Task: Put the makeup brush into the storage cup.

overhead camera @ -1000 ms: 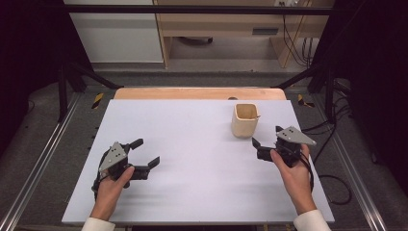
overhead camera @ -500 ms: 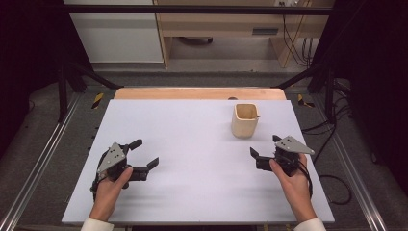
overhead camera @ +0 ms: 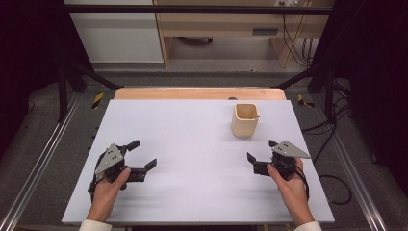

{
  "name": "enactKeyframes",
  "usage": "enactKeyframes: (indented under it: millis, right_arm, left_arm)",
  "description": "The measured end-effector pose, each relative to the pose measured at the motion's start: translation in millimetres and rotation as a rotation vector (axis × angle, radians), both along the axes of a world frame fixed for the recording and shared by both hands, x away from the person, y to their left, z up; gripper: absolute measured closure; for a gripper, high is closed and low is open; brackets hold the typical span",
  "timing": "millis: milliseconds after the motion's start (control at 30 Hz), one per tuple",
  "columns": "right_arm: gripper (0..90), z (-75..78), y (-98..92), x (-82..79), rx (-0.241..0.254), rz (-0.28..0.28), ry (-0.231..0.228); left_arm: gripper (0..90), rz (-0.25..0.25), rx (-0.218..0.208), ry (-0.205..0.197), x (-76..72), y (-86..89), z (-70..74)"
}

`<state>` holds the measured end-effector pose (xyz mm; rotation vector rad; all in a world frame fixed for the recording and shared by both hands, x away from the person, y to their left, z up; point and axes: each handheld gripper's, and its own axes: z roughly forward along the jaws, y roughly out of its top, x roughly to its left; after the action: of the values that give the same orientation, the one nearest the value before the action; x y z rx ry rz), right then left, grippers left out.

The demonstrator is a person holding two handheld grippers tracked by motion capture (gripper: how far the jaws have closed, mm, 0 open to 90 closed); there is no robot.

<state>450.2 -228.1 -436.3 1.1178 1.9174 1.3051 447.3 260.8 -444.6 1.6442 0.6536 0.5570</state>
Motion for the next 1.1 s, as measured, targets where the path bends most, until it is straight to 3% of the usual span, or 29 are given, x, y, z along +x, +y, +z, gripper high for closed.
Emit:
enactKeyframes:
  millis: [567,1100]
  right_arm:
    - [5.9,-11.3,0.9,-4.1,0.022,0.020,0.000]
    - [4.9,-17.7,-8.2,-13.0,0.066,0.012,-0.114]
  left_arm:
    - [4.6,0.011,0.015,-0.009,-5.3,8.0,-0.6]
    - [4.1,0.041,0.004,-0.041,-21.7,26.2,3.1]
